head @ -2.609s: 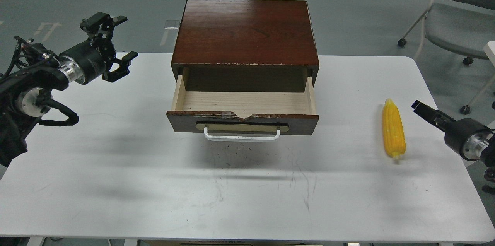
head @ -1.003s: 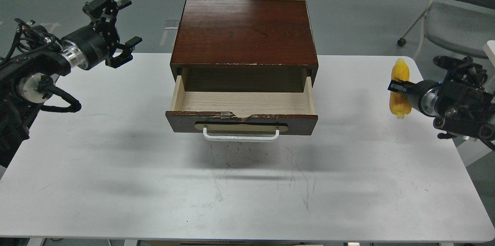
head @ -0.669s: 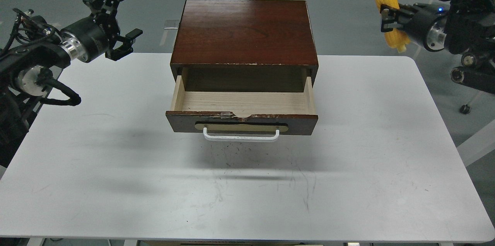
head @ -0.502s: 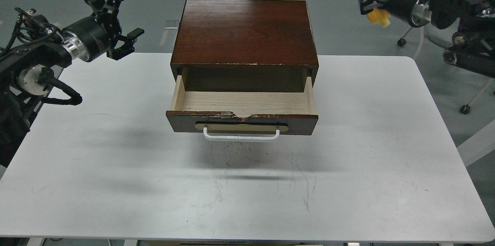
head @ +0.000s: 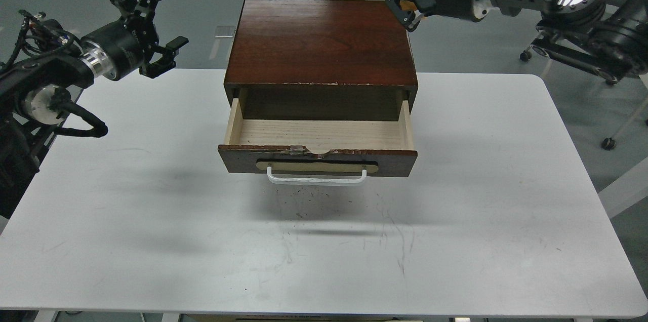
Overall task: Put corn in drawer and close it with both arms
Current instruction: 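Lift the corn with the right gripper and carry it over the cabinet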
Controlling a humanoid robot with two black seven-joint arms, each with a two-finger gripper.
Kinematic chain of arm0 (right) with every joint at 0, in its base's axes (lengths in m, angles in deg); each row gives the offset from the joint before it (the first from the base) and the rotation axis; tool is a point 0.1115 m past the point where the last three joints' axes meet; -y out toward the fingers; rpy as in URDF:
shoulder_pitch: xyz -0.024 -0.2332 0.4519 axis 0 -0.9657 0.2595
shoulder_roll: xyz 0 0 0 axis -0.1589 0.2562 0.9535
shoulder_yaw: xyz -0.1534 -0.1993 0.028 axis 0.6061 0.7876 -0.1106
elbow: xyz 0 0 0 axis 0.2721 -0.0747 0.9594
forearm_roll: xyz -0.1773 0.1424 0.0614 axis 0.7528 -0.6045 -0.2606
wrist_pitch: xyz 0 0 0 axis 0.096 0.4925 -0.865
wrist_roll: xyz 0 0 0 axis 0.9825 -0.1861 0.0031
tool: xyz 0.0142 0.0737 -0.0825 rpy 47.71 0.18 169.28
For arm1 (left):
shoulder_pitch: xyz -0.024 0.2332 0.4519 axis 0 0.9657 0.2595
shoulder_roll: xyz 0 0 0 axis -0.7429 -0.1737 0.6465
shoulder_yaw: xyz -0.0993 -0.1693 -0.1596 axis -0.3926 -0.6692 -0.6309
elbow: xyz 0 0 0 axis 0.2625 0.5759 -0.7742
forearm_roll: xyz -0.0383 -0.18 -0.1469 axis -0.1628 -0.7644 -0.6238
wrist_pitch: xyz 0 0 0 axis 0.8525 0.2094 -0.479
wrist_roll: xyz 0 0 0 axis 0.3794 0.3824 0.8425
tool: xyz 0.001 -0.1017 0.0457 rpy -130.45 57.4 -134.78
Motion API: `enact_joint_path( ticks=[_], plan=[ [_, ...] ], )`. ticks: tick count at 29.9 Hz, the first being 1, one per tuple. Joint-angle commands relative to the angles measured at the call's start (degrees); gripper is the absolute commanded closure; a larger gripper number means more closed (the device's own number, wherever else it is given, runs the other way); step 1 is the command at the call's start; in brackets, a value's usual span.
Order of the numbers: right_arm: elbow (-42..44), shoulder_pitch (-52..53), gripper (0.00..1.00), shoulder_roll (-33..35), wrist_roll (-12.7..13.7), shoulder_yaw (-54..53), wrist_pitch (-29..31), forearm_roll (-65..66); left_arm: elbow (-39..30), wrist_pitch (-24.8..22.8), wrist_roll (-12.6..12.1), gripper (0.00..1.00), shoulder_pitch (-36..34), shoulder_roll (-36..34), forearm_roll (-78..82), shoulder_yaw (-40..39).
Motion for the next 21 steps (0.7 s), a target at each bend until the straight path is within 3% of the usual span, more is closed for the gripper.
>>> enact_joint_path(
  ticks=[1,21],
  plan=[
    [3.3,0.1,1.00,-3.3,-6.0,0.2,-0.4,1.5,0.0,0.0,0.0,0.00,-0.1,0.0,0.0,0.0],
    [3.5,4.2,1.00,-14.1,-6.0,3.3,-0.4,14.6,-1.3,0.0,0.0,0.00,0.1,-1.1,0.0,0.0]
  ],
)
